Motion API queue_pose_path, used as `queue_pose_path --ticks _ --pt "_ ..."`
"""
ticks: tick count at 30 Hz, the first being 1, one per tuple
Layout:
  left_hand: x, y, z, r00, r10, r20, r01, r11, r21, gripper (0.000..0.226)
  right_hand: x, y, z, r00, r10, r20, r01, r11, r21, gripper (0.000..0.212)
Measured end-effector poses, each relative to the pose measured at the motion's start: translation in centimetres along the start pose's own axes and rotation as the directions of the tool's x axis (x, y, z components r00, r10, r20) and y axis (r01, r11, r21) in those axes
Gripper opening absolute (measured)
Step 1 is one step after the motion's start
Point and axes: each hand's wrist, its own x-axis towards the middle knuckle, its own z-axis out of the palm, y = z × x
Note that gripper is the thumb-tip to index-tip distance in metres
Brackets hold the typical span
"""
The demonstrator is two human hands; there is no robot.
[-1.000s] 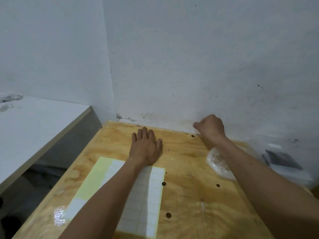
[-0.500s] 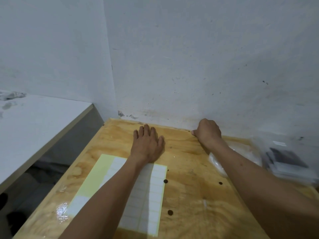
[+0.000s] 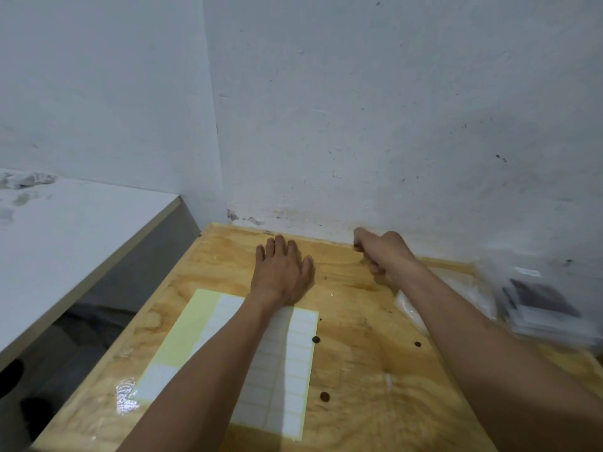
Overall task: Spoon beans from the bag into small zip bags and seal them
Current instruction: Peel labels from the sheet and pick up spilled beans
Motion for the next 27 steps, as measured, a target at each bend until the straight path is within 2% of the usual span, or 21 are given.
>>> queue_pose_path --ticks 1,3,5,7,9,11,12,14,17,20,22,27 --pt "0.0 0.0 0.0 1.000 0.000 0.000 0.000 1.000 -0.010 0.062 -0.5 -0.3 0.1 0.989 0.076 0.128 -0.103 0.970 0.220 0.015" --pt "0.1 -0.1 -0.1 1.000 -0.001 0.013 0.002 0.999 -0.036 0.061 -1.7 -0.7 0.3 0.938 0.102 0.331 -0.268 0.819 0.507 0.011" --pt "0.3 -0.3 -0.2 1.000 0.000 0.031 0.003 0.996 -0.085 0.058 -3.3 -0.7 0.3 0.922 0.069 0.381 -0.314 0.708 0.633 0.014" --pt "0.4 -0.9 -0.8 0.999 0.007 0.043 0.001 0.983 -0.183 0.054 -4.8 -0.6 0.4 0.939 0.030 0.342 -0.261 0.711 0.653 0.017" --pt "0.2 -1.6 -1.5 0.997 0.049 0.054 -0.035 0.972 -0.233 0.050 -6.3 -0.1 0.6 0.968 -0.018 0.249 -0.136 0.798 0.587 0.020" --pt "-0.6 -1.9 -2.0 0.991 0.119 0.057 -0.108 0.978 -0.177 0.048 -7.8 1.2 0.8 0.984 -0.119 0.133 0.064 0.930 0.361 0.024" --pt "-1.2 -1.9 -2.0 0.988 0.145 0.055 -0.135 0.979 -0.155 0.048 -8.8 2.1 0.9 0.975 -0.194 0.107 0.169 0.964 0.208 0.027" --pt "-2.7 -1.6 -1.7 0.982 0.182 0.048 -0.175 0.975 -0.135 0.045 -10.5 4.1 1.0 0.934 -0.321 0.160 0.325 0.946 -0.001 0.025" --pt "-4.2 -1.3 -0.9 0.977 0.206 0.047 -0.200 0.975 -0.098 0.046 -11.9 6.2 1.3 0.889 -0.346 0.300 0.401 0.905 -0.145 0.018" --pt "-4.4 -1.3 -1.1 0.979 0.196 0.063 -0.190 0.977 -0.094 0.050 -12.1 7.1 1.9 0.881 -0.339 0.330 0.432 0.860 -0.271 0.030" --pt "-4.5 -1.3 -1.3 0.979 0.194 0.068 -0.187 0.978 -0.090 0.051 -12.1 7.2 2.2 0.875 -0.353 0.330 0.445 0.855 -0.266 0.030" --pt "-4.7 -1.1 -1.8 0.979 0.188 0.077 -0.180 0.979 -0.098 0.054 -12.0 7.6 2.4 0.864 -0.400 0.308 0.477 0.845 -0.241 0.014"
